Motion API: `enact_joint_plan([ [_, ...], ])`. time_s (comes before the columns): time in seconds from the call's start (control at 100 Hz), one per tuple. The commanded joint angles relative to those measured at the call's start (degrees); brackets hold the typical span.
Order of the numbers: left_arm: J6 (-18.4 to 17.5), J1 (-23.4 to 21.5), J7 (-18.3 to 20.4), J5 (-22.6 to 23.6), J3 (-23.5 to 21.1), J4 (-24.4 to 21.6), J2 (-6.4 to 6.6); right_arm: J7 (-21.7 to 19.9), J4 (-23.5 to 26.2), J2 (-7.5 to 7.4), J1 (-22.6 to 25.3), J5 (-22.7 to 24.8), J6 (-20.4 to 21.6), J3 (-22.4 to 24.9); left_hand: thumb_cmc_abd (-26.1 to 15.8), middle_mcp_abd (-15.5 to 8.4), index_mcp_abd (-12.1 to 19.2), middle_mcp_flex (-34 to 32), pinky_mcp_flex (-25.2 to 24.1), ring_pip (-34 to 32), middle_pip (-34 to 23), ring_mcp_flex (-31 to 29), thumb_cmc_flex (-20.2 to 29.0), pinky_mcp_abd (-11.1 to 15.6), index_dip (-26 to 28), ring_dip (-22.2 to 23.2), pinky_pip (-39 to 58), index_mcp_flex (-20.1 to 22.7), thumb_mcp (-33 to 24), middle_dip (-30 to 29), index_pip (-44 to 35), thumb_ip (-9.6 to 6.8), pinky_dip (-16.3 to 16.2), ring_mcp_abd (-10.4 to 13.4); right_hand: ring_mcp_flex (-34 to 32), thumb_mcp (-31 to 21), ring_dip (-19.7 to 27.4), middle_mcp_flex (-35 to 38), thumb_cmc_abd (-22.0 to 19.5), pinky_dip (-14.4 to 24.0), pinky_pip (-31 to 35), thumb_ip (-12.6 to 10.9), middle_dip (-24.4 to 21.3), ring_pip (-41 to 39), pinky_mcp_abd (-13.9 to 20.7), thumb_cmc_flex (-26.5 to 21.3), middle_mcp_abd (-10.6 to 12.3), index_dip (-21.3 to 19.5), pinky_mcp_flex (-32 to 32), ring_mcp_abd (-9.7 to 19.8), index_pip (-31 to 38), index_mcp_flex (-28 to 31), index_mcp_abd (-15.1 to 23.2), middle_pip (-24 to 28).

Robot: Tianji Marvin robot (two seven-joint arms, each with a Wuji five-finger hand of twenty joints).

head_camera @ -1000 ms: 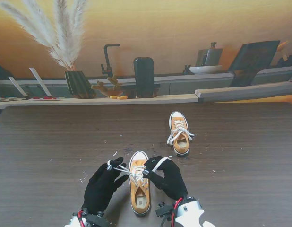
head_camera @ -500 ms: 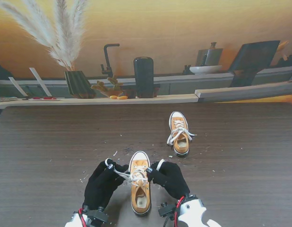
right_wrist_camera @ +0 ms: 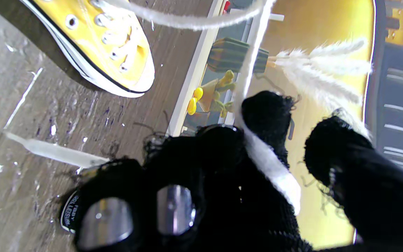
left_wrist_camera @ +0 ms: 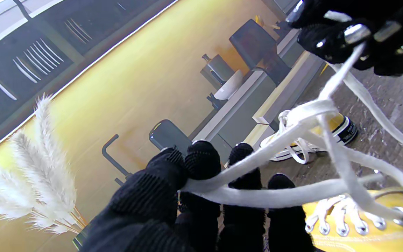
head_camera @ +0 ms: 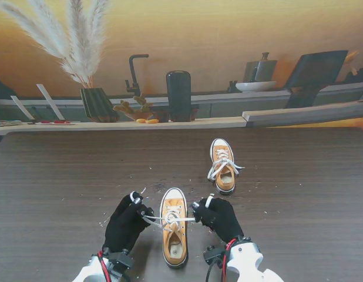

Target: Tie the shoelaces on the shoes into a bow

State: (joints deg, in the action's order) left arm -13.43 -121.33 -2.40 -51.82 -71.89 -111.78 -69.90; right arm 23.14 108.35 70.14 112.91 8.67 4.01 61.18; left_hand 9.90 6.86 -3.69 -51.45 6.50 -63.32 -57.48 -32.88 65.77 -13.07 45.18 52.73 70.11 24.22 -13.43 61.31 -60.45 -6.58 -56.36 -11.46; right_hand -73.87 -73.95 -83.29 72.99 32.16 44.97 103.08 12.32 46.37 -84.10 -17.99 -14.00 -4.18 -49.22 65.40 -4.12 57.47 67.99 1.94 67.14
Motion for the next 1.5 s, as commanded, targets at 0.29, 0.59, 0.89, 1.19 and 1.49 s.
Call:
enact_joint_plan([
  [0.29, 5.49, 2.95, -1.41, -0.74, -1.23, 2.49, -0.86, -0.48, 0.28, 0.32, 0.73, -1.07, -1.04, 1.94, 4.88, 1.41, 8.10, -8.12, 50.29, -30.18, -10.71, -28.91, -3.87, 8.08, 2.09, -0.28, 47.29, 1.78, -8.38, 1.78, -8.09, -4.66, 15.99, 9.65, -1.76, -2.41, 3.55, 5.37, 0.78, 2.51, 11.40, 1.77, 1.70, -7.43, 4.71, -0.61, -8.48, -0.24, 2.33, 16.35, 0.70, 2.42, -1.15, 2.95],
  [0.59, 7.65, 4.67, -4.75, 0.35, -2.85, 4.87, -1.59, 1.56, -0.84, 0.85, 1.11, -1.11, -1.72, 3.73, 5.86, 2.46, 7.69, -9.58, 52.39, -31.24, -12.79, -31.25, -4.35, 8.16, 1.57, -1.51, 49.38, 2.69, -9.68, 1.40, -8.01, -4.67, 20.67, 10.22, -1.64, -3.47, 6.17, 5.01, 2.00, 2.48, 11.29, 2.70, 1.87, -7.79, 4.66, -1.17, -8.16, -0.73, 2.28, 15.54, 1.28, 1.37, -2.70, 3.48],
  [0.89, 7.26, 2.75, -3.10, 2.06, -4.60, 5.43, -1.25, 2.24, -1.53, 0.80, 2.57, 0.60, -2.80, 6.60, 5.53, 2.65, 7.59, -9.08, 49.84, -30.49, -12.65, -29.90, -3.64, 7.24, 1.46, -1.55, 47.93, 2.66, -8.86, 1.31, -7.95, -4.28, 20.23, 9.65, -1.54, -3.73, 7.65, 5.12, 3.37, 2.38, 10.32, 3.42, 1.12, -7.00, 4.05, -2.46, -8.15, 0.05, 2.11, 14.08, 1.78, 1.35, -3.00, 2.59],
  [1.19, 7.49, 1.06, -3.10, 5.02, -6.47, 5.92, -1.07, 0.54, -3.06, 0.41, 3.11, 1.17, -4.36, 9.16, 4.94, 2.90, 7.19, -8.49, 48.08, -29.67, -12.28, -28.96, -2.56, 6.47, 1.30, -1.25, 46.06, 2.58, -7.47, 1.37, -7.61, -4.16, 18.14, 9.26, -1.46, -3.24, 8.23, 5.01, 3.41, 2.43, 9.39, 3.39, 0.78, -6.54, 3.54, -2.77, -8.37, 0.79, 1.96, 13.31, 1.87, 1.18, -2.84, 2.18],
  [1.49, 10.11, 0.74, -3.13, 6.47, -8.76, 7.03, -1.17, 0.61, -6.12, 0.47, 1.99, 2.69, -6.90, 10.30, 4.77, 3.25, 6.43, -8.57, 48.49, -29.69, -12.37, -29.20, -2.21, 6.74, 1.08, -1.31, 46.02, 2.66, -7.34, 1.40, -7.39, -4.32, 17.90, 9.42, -1.42, -3.37, 8.43, 4.63, 3.33, 2.47, 8.67, 3.47, 0.79, -6.37, 2.94, -2.61, -8.23, 0.97, 1.87, 12.87, 1.99, 1.11, -2.80, 2.31],
])
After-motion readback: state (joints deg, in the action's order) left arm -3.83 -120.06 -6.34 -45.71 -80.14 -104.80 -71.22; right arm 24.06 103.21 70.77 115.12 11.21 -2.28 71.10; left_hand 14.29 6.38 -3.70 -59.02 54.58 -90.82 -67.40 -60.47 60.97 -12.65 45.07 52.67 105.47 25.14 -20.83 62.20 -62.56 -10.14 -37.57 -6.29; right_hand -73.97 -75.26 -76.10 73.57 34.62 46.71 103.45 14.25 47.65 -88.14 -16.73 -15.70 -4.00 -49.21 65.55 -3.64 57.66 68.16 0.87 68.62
